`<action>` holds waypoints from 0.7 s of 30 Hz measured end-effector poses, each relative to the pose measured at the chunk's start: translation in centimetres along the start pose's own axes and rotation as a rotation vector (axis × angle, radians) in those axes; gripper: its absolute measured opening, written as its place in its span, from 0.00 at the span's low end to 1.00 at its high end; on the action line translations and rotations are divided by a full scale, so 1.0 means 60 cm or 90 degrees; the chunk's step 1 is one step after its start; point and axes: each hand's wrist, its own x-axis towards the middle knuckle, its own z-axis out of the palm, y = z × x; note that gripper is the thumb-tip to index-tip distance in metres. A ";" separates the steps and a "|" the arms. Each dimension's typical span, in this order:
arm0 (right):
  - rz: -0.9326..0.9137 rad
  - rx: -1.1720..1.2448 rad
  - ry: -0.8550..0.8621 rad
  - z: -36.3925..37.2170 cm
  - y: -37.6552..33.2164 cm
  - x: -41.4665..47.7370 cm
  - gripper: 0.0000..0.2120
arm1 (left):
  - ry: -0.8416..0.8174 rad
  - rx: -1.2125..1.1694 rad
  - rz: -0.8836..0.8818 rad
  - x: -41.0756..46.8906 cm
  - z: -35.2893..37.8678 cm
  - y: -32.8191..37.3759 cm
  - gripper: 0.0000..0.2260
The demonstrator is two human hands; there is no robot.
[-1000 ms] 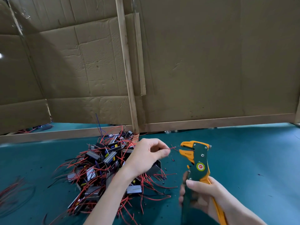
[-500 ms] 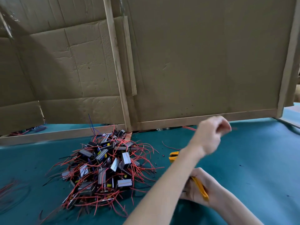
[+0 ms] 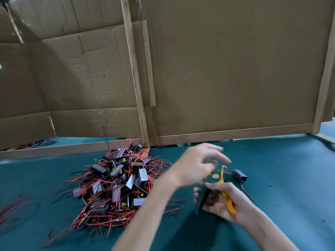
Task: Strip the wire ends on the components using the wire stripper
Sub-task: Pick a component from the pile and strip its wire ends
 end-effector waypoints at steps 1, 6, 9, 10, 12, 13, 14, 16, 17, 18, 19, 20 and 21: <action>-0.081 -0.101 -0.033 -0.011 0.009 -0.001 0.12 | 0.054 0.021 -0.021 -0.024 -0.036 -0.008 0.17; -0.235 -0.108 0.152 -0.028 -0.062 -0.013 0.04 | 0.123 0.104 -0.242 -0.103 -0.171 -0.073 0.21; -0.307 -0.107 0.175 -0.045 -0.090 -0.015 0.06 | -0.062 0.225 -0.334 -0.112 -0.179 -0.110 0.20; -0.319 -0.132 0.193 -0.049 -0.096 -0.015 0.08 | -0.087 0.268 -0.340 -0.109 -0.171 -0.121 0.20; -0.340 -0.134 0.196 -0.054 -0.099 -0.020 0.09 | -0.099 0.305 -0.355 -0.102 -0.153 -0.139 0.21; -0.344 -0.138 0.202 -0.060 -0.103 -0.018 0.09 | -0.109 0.322 -0.363 -0.100 -0.145 -0.145 0.23; -0.352 -0.140 0.205 -0.063 -0.105 -0.019 0.09 | -0.126 0.344 -0.367 -0.099 -0.141 -0.151 0.24; -0.352 -0.145 0.180 -0.065 -0.103 -0.022 0.09 | -0.138 0.374 -0.355 -0.097 -0.139 -0.160 0.21; -0.352 -0.155 0.163 -0.066 -0.100 -0.022 0.09 | -0.119 0.364 -0.347 -0.098 -0.140 -0.163 0.18; -0.356 -0.167 0.158 -0.063 -0.093 -0.023 0.09 | -0.088 0.334 -0.341 -0.099 -0.141 -0.164 0.15; -0.356 -0.171 0.148 -0.060 -0.087 -0.024 0.09 | -0.053 0.290 -0.329 -0.101 -0.143 -0.163 0.12; -0.355 -0.170 0.135 -0.056 -0.081 -0.025 0.09 | -0.010 0.253 -0.303 -0.102 -0.147 -0.160 0.11; -0.351 -0.171 0.127 -0.052 -0.075 -0.026 0.10 | 0.042 0.228 -0.271 -0.103 -0.152 -0.155 0.10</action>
